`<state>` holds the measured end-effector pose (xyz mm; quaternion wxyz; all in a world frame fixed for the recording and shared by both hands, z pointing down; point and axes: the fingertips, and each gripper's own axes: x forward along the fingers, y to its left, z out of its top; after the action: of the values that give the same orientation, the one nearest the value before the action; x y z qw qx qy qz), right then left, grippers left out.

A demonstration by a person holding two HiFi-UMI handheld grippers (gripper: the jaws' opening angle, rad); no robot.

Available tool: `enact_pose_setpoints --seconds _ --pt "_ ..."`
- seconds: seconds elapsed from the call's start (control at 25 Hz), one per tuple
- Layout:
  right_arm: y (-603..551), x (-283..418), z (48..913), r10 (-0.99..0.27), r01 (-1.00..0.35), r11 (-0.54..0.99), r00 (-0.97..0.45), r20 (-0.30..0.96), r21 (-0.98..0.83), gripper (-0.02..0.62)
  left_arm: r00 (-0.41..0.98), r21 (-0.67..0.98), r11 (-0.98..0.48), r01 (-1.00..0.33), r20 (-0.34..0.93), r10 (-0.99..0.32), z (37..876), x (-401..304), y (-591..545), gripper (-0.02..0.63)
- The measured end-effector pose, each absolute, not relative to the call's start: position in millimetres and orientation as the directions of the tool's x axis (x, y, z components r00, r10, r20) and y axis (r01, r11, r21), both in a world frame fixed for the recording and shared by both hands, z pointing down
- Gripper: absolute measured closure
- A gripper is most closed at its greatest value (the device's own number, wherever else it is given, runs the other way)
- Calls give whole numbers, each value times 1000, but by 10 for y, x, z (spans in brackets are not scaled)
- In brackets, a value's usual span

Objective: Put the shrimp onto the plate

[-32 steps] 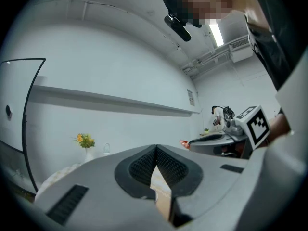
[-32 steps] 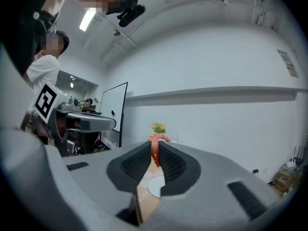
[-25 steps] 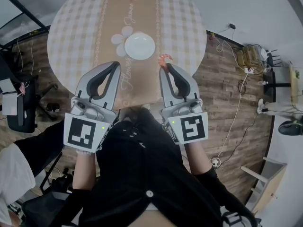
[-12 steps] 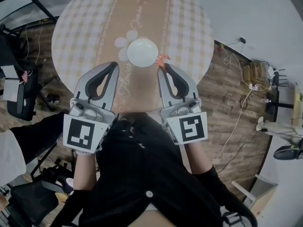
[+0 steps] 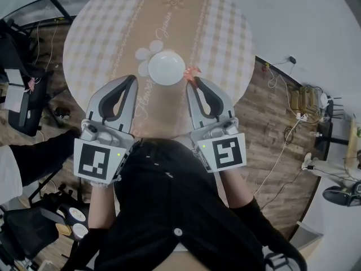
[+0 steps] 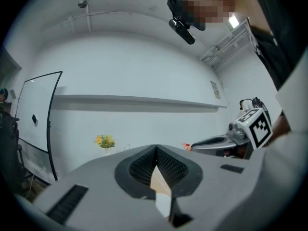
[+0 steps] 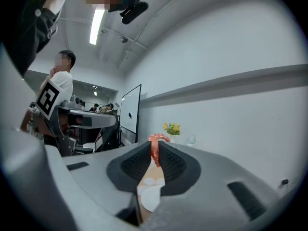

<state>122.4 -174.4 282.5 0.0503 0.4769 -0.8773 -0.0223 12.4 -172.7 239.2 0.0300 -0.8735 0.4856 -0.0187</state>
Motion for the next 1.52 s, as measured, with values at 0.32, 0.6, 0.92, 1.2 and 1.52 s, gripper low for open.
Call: enact_pose_setpoints --seconds 0.32,0.6,0.92,1.2,1.52 --pt "-1864 1288 2946 -831 -828 555 -547 100 80 557 505 -70 -505 -861 18 -863 2415 141 -1764 603" --pt "-2066 1198 3101 -828 -826 558 -546 130 79 557 512 -57 -516 -855 75 -856 2581 16 -1851 603" --pt "-2350 1070 3395 -814 -816 571 -550 188 86 557 498 -45 -507 -861 126 -858 2737 -137 -1971 603" --pt "-2540 942 3748 -789 -799 594 -557 259 90 557 481 -38 -490 -871 138 -866 2790 -250 -2034 603" --pt "-2703 856 4231 -752 -780 619 -554 356 93 557 453 -41 -463 -885 153 -879 2825 -363 -2056 603"
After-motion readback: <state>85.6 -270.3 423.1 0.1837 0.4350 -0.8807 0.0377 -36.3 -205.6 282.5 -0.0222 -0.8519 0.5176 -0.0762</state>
